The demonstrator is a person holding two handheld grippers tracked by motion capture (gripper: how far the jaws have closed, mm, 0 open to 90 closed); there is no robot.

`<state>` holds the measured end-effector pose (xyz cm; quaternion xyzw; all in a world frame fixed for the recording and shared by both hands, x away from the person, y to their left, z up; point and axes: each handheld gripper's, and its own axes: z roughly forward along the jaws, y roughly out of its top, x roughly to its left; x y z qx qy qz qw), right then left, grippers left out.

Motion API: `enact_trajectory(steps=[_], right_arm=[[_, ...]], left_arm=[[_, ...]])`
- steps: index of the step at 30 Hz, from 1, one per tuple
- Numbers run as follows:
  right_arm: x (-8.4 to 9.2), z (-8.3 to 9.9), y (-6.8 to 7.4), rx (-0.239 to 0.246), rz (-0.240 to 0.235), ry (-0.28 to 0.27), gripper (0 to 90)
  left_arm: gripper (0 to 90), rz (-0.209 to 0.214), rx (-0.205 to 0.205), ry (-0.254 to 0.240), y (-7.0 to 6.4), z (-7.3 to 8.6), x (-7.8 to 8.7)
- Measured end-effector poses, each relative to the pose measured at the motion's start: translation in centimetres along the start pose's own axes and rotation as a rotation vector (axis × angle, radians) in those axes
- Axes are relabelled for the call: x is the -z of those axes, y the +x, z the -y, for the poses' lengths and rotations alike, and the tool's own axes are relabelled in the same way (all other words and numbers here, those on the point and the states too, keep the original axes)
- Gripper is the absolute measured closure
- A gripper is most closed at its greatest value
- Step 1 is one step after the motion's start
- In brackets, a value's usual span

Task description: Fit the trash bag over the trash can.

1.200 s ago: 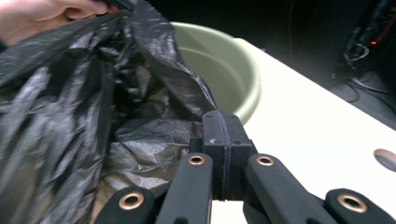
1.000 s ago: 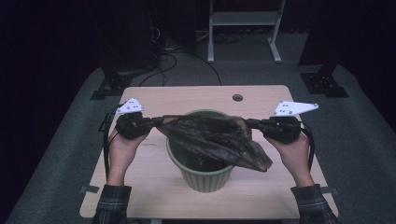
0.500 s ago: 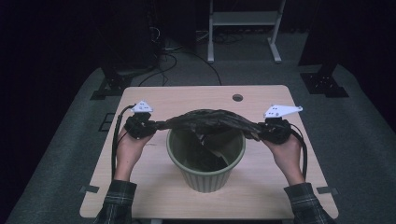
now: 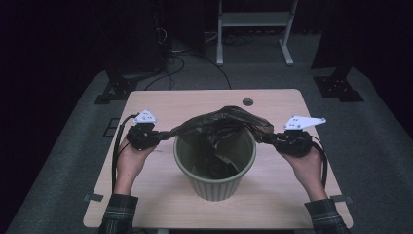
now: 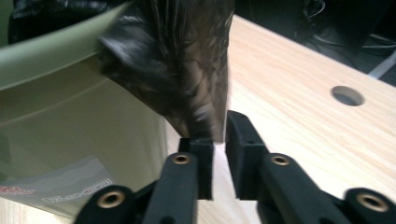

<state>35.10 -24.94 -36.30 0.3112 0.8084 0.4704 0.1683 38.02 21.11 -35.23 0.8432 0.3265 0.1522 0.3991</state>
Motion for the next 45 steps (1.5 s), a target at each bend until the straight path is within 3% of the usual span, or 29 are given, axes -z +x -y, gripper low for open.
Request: enact_trajectory(steps=[4, 8, 13, 16, 23, 24, 25, 27, 35, 45], right_arm=[[1.9, -0.2, -0.7, -0.020, 0.027, -0.035, 70.3], [3.9, -1.0, -0.9, -0.028, 0.012, -0.094, 61.4], [6.2, -2.7, -0.3, -0.007, -0.052, -0.187, 56.9], [6.6, -3.9, 0.5, 0.021, -0.092, -0.216, 54.7], [3.9, -5.4, 0.5, 0.064, -0.063, -0.161, 55.3], [3.4, -5.5, 0.4, 0.064, -0.069, -0.151, 60.3], [2.8, -5.5, 0.4, 0.069, -0.079, -0.138, 76.0], [2.5, -5.5, 0.4, 0.074, -0.117, -0.126, 89.1], [3.3, -3.8, 2.2, 0.089, -0.232, -0.119, 90.0], [4.7, 0.3, 6.5, 0.152, -0.334, -0.052, 90.0]], left_arm=[[89.8, 0.005, 0.001, -0.006, 0.0, -0.1, 0.1], [89.8, 0.009, -0.003, -0.011, -0.1, -0.2, 0.4], [89.7, 0.007, -0.001, -0.016, -0.1, -0.2, 0.5], [89.7, 0.007, 0.000, -0.020, -0.1, -0.2, 0.6], [89.7, 0.011, -0.004, -0.022, -0.1, -0.3, 0.6], [89.7, 0.011, -0.003, -0.022, -0.1, -0.3, 0.6], [89.7, 0.013, -0.002, -0.022, -0.1, -0.3, 0.6], [89.7, 0.013, -0.003, -0.022, -0.1, -0.3, 0.7], [89.7, 0.017, -0.008, -0.029, -0.3, 0.1, 1.2], [89.7, 0.017, -0.029, -0.026, -1.3, 0.5, 1.9]])
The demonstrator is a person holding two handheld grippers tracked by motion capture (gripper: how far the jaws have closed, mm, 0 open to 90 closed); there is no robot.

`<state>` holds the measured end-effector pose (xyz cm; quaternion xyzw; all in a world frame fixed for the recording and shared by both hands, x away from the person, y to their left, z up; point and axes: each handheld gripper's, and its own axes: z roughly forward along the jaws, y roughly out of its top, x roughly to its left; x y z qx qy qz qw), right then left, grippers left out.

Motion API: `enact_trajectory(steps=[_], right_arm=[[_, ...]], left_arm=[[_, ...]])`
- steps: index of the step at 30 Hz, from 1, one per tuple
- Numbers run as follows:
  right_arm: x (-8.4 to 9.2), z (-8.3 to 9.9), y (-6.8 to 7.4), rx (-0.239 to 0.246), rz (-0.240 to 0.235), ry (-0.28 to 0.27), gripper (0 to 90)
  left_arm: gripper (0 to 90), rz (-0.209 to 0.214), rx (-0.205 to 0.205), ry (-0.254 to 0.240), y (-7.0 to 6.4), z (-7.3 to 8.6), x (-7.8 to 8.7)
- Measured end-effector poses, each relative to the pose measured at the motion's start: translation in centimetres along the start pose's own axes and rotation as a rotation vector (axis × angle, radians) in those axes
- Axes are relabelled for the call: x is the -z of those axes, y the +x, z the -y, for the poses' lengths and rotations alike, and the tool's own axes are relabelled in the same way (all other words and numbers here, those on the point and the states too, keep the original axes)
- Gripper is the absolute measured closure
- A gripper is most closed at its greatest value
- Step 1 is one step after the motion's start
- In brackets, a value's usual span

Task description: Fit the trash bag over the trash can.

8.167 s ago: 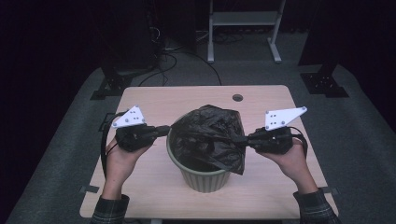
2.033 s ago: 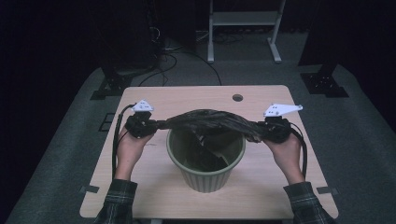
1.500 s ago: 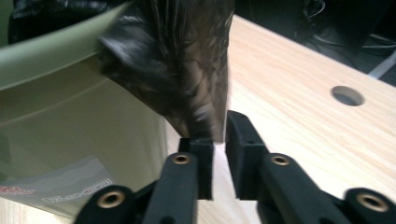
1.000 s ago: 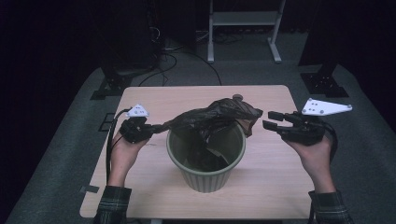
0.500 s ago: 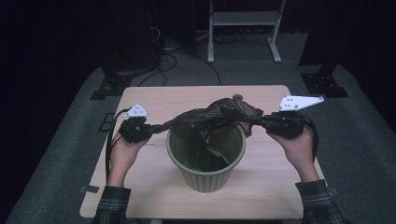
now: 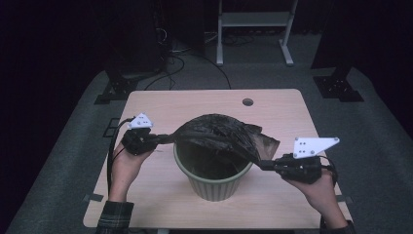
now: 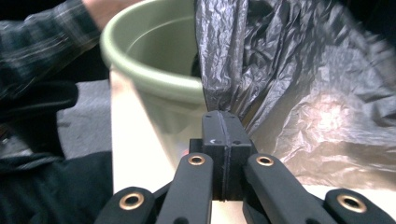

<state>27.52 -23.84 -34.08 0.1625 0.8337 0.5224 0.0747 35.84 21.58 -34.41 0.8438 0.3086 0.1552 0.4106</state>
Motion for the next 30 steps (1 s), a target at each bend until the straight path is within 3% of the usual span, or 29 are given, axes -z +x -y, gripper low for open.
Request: enact_trajectory(steps=[5, 10, 19, 24, 30], right_arm=[[-1.0, 1.1, 1.5, 0.003, -0.059, 0.030, 90.0], [-3.2, 2.4, 3.0, 0.011, -0.126, 0.082, 90.0], [-6.6, 4.2, 4.4, -0.010, -0.221, 0.129, 90.0], [-8.2, 5.2, 4.7, -0.022, -0.237, 0.150, 90.0], [-10.2, 6.2, 5.3, -0.006, -0.207, 0.257, 90.0]], left_arm=[[89.7, 0.001, 0.003, -0.004, -0.1, 0.1, 0.1], [89.7, 0.011, 0.004, -0.012, -0.1, 0.0, 0.1], [89.7, 0.029, -0.002, -0.026, -0.5, -0.1, 0.0], [89.7, 0.036, -0.004, -0.027, -0.5, -0.2, -0.1], [89.6, 0.023, 0.001, -0.013, -0.3, 0.1, -0.4]])
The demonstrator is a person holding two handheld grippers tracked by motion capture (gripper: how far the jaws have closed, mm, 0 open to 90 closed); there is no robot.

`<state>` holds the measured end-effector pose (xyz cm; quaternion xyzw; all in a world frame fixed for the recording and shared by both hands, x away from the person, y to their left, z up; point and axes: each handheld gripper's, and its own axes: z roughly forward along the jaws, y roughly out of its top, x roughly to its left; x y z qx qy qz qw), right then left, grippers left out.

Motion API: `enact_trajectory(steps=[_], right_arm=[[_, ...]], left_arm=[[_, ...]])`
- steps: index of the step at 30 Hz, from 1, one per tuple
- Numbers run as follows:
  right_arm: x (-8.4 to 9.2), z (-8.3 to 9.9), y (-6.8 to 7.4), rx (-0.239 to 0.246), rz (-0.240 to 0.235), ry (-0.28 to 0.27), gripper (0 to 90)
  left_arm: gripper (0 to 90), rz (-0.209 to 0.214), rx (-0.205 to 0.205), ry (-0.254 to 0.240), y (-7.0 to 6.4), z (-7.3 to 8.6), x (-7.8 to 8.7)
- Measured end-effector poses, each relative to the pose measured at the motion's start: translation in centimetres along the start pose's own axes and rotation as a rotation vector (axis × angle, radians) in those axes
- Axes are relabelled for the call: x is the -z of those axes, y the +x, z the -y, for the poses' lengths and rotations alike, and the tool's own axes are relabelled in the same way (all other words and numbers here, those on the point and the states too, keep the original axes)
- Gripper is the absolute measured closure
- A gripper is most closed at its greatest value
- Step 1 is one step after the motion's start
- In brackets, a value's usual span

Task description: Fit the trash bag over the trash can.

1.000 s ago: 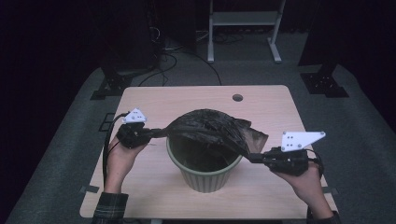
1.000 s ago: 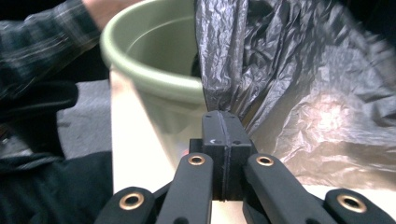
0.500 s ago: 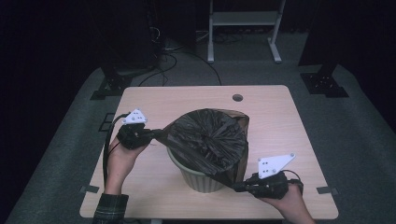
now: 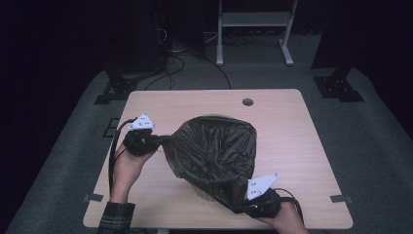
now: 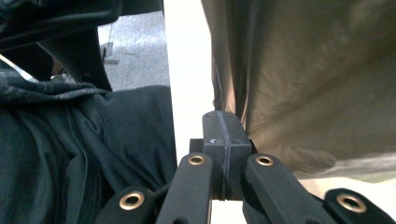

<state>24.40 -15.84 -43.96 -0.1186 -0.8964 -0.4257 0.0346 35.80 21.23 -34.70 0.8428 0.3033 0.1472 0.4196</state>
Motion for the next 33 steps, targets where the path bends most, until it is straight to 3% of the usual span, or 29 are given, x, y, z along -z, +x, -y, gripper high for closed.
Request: enact_trajectory(steps=[12, 23, 33], right_arm=[[-0.9, 2.1, -1.5, -0.068, 0.028, 0.058, 90.0], [0.1, 2.5, -1.6, -0.077, 0.059, 0.054, 90.0], [0.6, 3.7, -2.4, -0.114, 0.086, 0.076, 90.0]], left_arm=[[89.7, -0.003, 0.010, -0.006, 0.1, 0.7, -1.3], [89.8, -0.015, 0.041, 0.049, 1.1, 1.8, -4.2], [89.8, 0.011, 0.057, 0.042, 1.1, 2.4, -5.6]])
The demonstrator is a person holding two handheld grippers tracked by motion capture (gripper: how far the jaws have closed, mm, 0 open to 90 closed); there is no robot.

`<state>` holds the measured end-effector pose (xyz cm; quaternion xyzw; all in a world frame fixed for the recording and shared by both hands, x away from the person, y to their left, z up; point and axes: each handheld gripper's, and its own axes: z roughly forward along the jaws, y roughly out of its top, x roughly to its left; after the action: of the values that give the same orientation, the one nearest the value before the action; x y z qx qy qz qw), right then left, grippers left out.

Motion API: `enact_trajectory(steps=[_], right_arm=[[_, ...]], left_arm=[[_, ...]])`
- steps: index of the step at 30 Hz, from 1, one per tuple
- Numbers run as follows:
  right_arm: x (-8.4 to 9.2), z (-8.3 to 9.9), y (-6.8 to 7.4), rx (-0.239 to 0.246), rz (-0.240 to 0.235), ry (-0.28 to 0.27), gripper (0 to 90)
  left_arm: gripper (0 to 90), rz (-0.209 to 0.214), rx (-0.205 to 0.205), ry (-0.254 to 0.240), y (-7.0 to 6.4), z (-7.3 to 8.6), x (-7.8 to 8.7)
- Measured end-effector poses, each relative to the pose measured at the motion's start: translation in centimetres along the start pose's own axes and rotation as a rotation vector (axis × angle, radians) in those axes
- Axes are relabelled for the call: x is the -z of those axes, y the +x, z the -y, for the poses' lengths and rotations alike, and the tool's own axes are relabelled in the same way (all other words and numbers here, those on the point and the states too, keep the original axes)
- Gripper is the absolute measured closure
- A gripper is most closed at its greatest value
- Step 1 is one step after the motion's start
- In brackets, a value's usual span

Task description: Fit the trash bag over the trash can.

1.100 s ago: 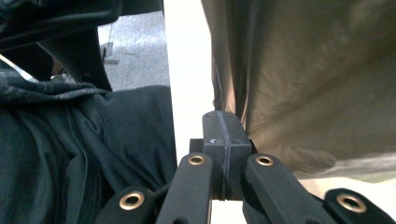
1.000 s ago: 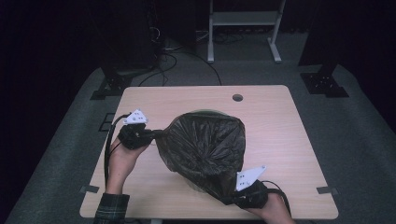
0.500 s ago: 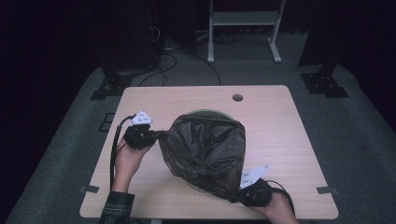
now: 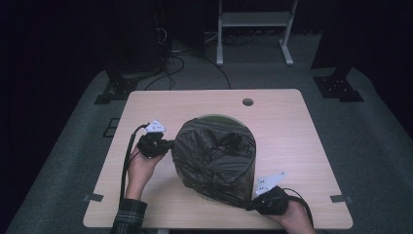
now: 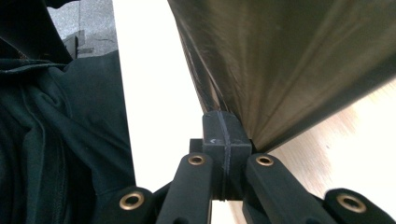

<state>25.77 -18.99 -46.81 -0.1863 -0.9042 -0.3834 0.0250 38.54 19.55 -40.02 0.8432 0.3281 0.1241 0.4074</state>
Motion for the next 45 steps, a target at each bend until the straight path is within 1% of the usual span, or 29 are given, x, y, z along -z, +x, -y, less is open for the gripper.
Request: enact_trajectory(steps=[2, 6, 10, 14, 17, 18, 20, 22, 23, 24, 25, 26, 28, 30, 31, 33, 35, 37, 39, 40, 41, 42, 43, 45], right_arm=[[0.1, 0.2, -0.3, -0.007, 0.012, 0.003, 90.0], [0.3, 0.6, -0.8, -0.031, 0.018, 0.003, 90.0], [0.4, 0.8, -0.9, -0.042, 0.018, 0.002, 90.0], [0.0, 0.6, -0.5, -0.022, 0.022, 0.015, 90.0], [0.3, 0.3, -0.2, 0.001, 0.027, 0.002, 89.9], [0.8, 0.3, 0.0, 0.005, 0.038, -0.020, 81.9], [2.1, 0.2, -0.1, -0.011, 0.042, -0.065, 79.3], [3.7, 0.3, -0.2, -0.016, 0.073, -0.110, 76.4], [4.4, 0.3, -0.4, -0.025, 0.074, -0.127, 74.8], [5.2, 0.3, -0.5, -0.030, 0.086, -0.147, 73.9], [6.0, 0.3, -0.5, -0.032, 0.098, -0.167, 73.9], [6.8, 0.3, -0.6, -0.034, 0.100, -0.184, 73.0], [8.4, -0.1, -0.5, -0.029, 0.133, -0.219, 71.6], [9.9, -0.9, -0.4, -0.022, 0.166, -0.248, 70.3], [11.1, -1.8, -0.4, -0.018, 0.195, -0.275, 70.2], [12.7, -3.6, -0.5, -0.001, 0.233, -0.314, 69.9], [14.0, -5.6, -0.9, 0.013, 0.266, -0.344, 69.5], [14.7, -7.5, -1.4, 0.027, 0.294, -0.366, 69.5], [14.8, -9.3, -2.2, 0.028, 0.293, -0.380, 69.5], [14.7, -10.2, -2.6, 0.031, 0.304, -0.380, 69.2], [14.5, -10.8, -2.9, 0.033, 0.310, -0.374, 69.0], [14.1, -11.7, -3.6, 0.029, 0.310, -0.364, 68.5], [13.7, -12.3, -4.2, 0.027, 0.321, -0.357, 66.8], [12.9, -13.2, -5.3, 0.013, 0.320, -0.333, 65.7]], left_arm=[[89.8, 0.006, 0.003, 0.001, 0.1, 0.0, -0.2], [89.7, 0.013, 0.007, -0.007, 0.0, 0.0, -0.4], [89.2, 0.017, -0.002, 0.000, -0.2, 0.0, -0.5], [88.5, 0.017, -0.002, 0.004, -0.3, 0.0, -0.5], [89.0, 0.006, -0.009, 0.012, -0.3, 0.0, -0.4], [89.0, 0.009, -0.006, 0.010, -0.3, 0.0, -0.4], [88.9, 0.007, -0.007, 0.008, -0.2, 0.1, -0.3], [89.0, 0.005, -0.004, 0.004, -0.2, 0.1, -0.2], [89.0, 0.003, -0.004, 0.003, -0.1, 0.1, -0.2], [89.0, 0.003, -0.006, 0.003, -0.1, 0.1, -0.1], [89.0, 0.002, -0.006, 0.001, -0.1, 0.1, 0.0], [89.0, 0.001, -0.005, 0.000, -0.2, 0.0, 0.0], [89.0, 0.001, -0.005, -0.002, -0.2, 0.0, 0.1], [88.9, 0.000, -0.006, -0.005, -0.2, 0.0, 0.2], [88.9, 0.001, -0.007, -0.006, -0.2, 0.0, 0.3], [88.9, -0.001, -0.007, -0.008, -0.2, -0.1, 0.4], [88.9, -0.002, -0.008, -0.012, -0.2, -0.1, 0.5], [88.9, -0.002, -0.007, -0.013, -0.2, -0.1, 0.6], [88.9, -0.002, -0.004, -0.019, -0.1, -0.1, 0.6], [88.9, -0.001, -0.005, -0.019, -0.1, -0.1, 0.6], [88.9, 0.000, -0.006, -0.018, -0.1, -0.1, 0.6], [88.9, 0.001, -0.005, -0.019, -0.1, -0.1, 0.6], [88.9, 0.002, -0.005, -0.018, -0.1, -0.1, 0.6], [88.9, 0.003, -0.010, -0.015, -0.2, -0.1, 0.5]])
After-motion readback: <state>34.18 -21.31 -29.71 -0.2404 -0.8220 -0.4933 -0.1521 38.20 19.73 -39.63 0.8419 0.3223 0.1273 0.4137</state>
